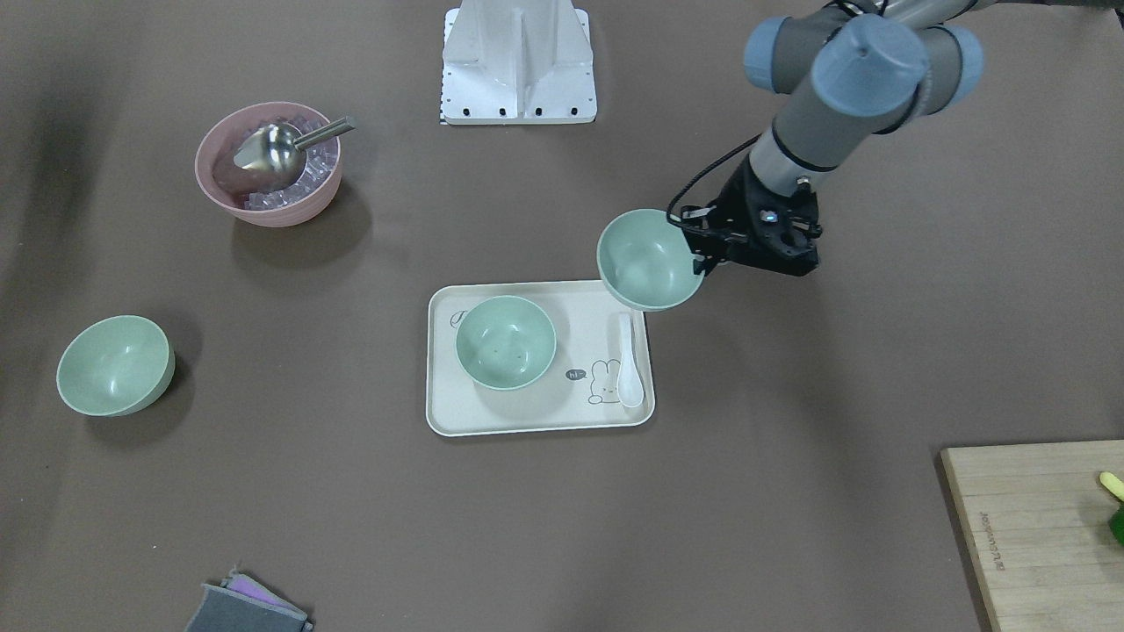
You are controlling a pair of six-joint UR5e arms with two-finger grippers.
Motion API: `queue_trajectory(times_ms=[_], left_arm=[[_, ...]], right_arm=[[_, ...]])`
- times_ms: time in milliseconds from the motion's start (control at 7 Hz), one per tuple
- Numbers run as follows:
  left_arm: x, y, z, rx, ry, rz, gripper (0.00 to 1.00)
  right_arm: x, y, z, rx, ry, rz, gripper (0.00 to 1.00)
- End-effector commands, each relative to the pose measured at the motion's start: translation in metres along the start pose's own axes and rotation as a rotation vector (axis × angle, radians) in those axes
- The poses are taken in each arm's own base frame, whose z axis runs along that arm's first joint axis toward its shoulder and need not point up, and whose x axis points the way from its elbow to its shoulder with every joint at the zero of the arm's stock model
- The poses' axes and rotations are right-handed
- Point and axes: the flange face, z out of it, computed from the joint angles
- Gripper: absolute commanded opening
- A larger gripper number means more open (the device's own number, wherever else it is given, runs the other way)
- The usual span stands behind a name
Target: Stack green bowls together
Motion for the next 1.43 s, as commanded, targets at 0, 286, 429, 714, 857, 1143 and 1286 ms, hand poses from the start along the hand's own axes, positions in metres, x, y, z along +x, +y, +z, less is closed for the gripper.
queue_trajectory(times_ms=[0, 286, 429, 714, 857, 1143, 1286], left_arm=[[0.069, -0.026, 0.026, 0.0, -0.021, -0.035, 0.0], [0.095, -0.047, 0.047, -0.004, -0.024, -0.033, 0.0], [0.108, -0.052, 0.067, 0.018, -0.017, -0.046, 0.0], [0.123, -0.04, 0.085, 0.031, -0.013, -0.045, 0.0], [0.125, -0.039, 0.085, 0.03, -0.009, -0.043, 0.0], [0.128, -0.039, 0.083, 0.034, -0.004, -0.039, 0.0], [0.128, -0.043, 0.085, 0.052, -0.016, -0.041, 0.0]], right_arm=[[0.0, -0.001, 0.0, 0.002, 0.001, -0.001, 1.0], [-0.001, -0.001, 0.0, 0.002, -0.001, -0.002, 1.0], [-0.001, -0.001, 0.0, 0.002, -0.001, -0.002, 1.0], [-0.001, -0.002, 0.0, 0.004, 0.002, -0.003, 1.0], [0.0, -0.001, 0.0, 0.003, 0.002, -0.002, 1.0], [-0.001, -0.002, 0.0, 0.004, 0.0, -0.003, 1.0], [-0.001, -0.002, 0.0, 0.004, 0.0, -0.003, 1.0]])
